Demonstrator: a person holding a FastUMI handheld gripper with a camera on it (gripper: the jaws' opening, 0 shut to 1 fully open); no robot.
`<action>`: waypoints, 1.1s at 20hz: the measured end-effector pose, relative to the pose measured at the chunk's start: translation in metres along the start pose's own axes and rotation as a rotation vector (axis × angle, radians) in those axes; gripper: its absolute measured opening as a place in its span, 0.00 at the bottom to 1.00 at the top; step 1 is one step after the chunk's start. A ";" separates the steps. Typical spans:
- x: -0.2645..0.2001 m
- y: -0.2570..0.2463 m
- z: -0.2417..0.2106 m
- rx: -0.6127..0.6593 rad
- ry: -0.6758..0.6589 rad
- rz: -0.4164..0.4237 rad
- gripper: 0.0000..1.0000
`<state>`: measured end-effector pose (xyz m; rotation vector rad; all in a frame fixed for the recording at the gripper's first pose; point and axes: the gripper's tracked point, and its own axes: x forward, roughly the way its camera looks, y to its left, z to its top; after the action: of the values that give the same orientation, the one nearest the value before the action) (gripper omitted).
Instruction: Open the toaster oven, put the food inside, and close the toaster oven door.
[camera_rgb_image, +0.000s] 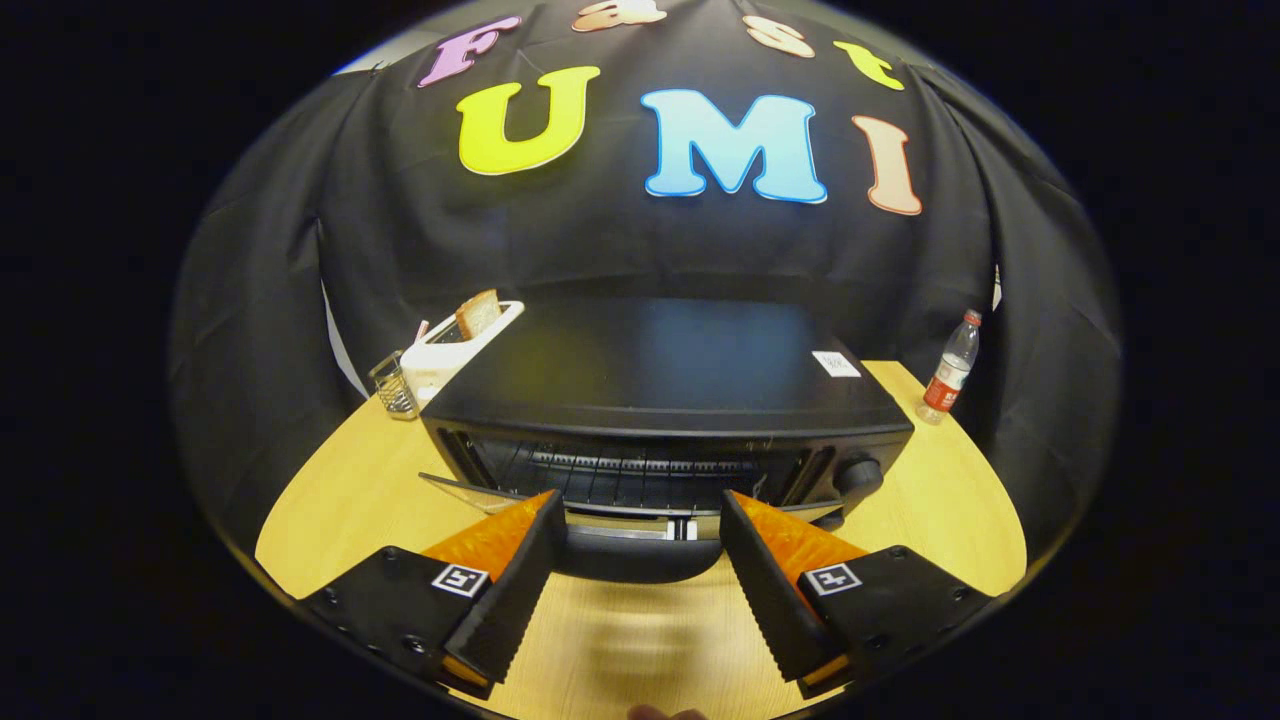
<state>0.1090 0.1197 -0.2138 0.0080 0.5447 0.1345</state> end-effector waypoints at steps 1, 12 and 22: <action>-0.005 0.001 -0.008 -0.014 0.014 -0.005 0.99; -0.012 -0.001 -0.115 -0.043 0.253 -0.017 0.98; -0.045 -0.030 -0.116 -0.114 0.293 0.026 0.99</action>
<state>0.0145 0.0809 -0.2909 -0.1175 0.8292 0.1941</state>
